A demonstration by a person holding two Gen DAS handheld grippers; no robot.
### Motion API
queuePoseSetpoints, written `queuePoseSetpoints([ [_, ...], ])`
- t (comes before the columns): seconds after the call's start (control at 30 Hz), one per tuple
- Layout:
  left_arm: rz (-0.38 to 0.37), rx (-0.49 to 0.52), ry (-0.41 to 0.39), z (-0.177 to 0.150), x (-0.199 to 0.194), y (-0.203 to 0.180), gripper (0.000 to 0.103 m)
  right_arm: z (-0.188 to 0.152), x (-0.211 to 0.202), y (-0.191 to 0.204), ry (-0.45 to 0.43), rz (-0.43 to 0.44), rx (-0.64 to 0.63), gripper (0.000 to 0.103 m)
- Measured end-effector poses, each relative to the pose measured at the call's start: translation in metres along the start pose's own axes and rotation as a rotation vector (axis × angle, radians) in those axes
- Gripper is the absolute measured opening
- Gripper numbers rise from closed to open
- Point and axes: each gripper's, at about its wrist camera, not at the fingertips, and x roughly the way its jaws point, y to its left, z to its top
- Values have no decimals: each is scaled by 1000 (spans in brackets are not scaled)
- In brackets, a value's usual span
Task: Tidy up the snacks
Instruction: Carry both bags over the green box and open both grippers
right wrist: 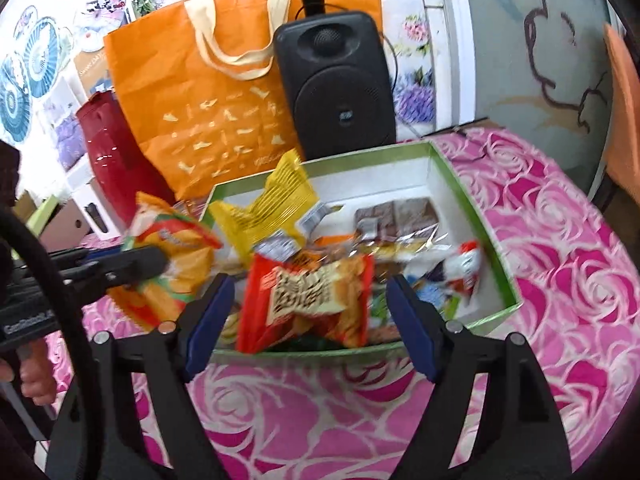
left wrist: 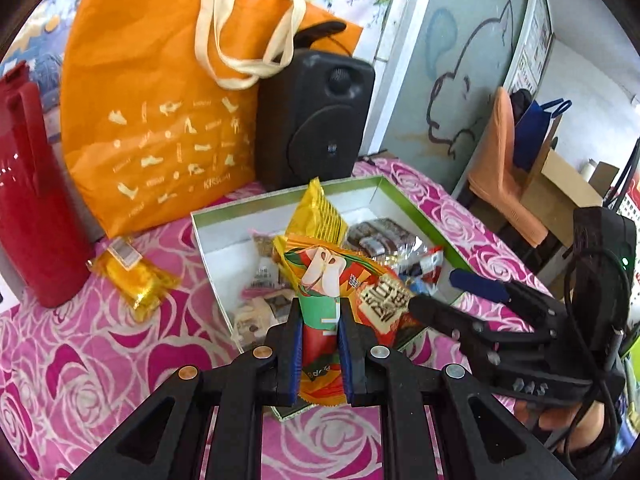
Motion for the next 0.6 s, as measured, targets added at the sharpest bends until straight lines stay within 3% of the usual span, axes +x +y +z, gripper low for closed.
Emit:
queuePoseSetpoints([
  [0.13, 2, 21, 20, -5, 7, -2, 15, -7, 25, 1, 75, -38, -7, 78],
  [0.2, 0, 17, 20, -6, 10, -2, 15, -10, 35, 0, 95, -56, -24, 46],
  [0.33, -16, 5, 22, -2, 18, -4, 15, -13, 39, -2, 68, -163, -77, 45],
  [0.53, -72, 41, -4, 13, 22, -25, 15, -5, 29, -30, -7, -228, 1, 45],
  [0.57, -73, 50, -4, 15, 26, -28, 15, -4, 28, -35, -10, -224, 10, 48],
  [0.6, -70, 57, 5, 15, 32, -29, 15, -4, 27, -39, -2, -216, 19, 58],
])
